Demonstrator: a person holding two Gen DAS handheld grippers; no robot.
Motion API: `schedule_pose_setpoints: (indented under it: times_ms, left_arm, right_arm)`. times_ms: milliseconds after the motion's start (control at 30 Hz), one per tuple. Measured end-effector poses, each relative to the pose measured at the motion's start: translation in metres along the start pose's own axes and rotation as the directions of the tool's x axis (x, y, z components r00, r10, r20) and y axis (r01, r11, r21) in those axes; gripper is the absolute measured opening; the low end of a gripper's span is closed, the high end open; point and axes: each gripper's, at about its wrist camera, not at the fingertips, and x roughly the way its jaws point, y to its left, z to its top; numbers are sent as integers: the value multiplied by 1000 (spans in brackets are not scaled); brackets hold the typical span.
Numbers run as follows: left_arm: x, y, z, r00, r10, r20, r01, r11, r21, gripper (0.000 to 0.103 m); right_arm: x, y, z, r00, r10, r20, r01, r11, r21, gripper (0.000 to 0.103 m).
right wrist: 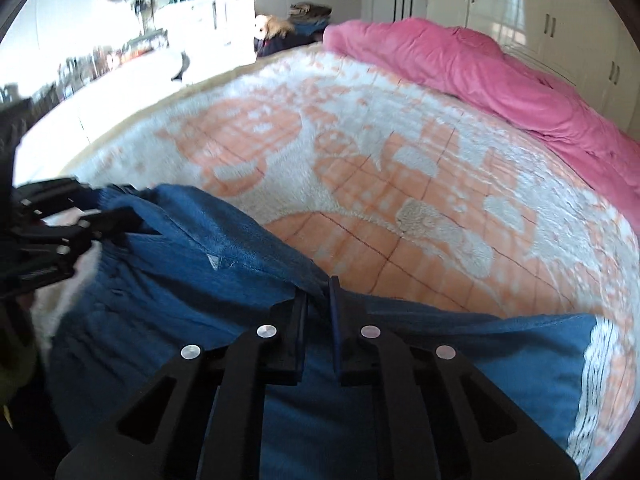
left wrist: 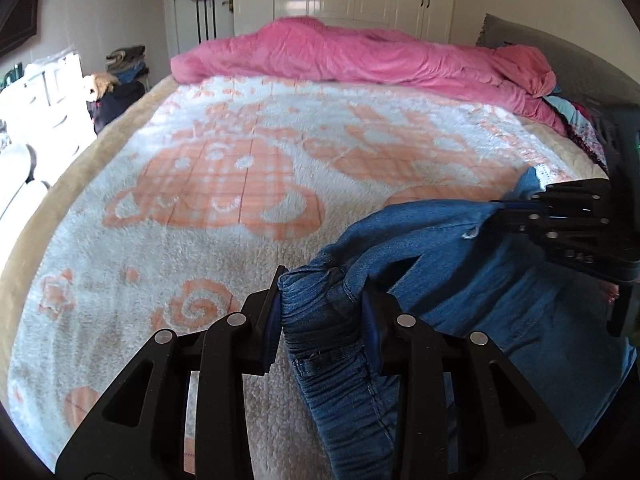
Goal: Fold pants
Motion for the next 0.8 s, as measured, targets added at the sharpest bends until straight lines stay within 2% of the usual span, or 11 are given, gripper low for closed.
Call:
schedule_pose_setpoints:
  times_ms: [100,233,400,667,800]
  left_arm:
    - [-21,-6,-1,999,-19,46,18,1000,8,25]
    - [-43,-12,-8,996,-56,68,55,998,9,26]
    - [-72,-21,-34,993,-53,107,50,998,26,27]
    - [-92,-29,-79,996,-65,56,64,998,21,28]
    - [-99,-33,-92,998,-57,25,56,997,48,29]
  right_arm:
    - [-31,5,-6,999,-4,52,4,1000,15,9]
    - [-69,15,-23,996,9,92,-13,999,41,9]
    - [-102,37,-53,993,41,109,-45,998,38,9]
    - [-124,73,-110,991,91,96,-98,992,76,9]
    - [-128,84,-137,986,144,83,-154,981,122,9]
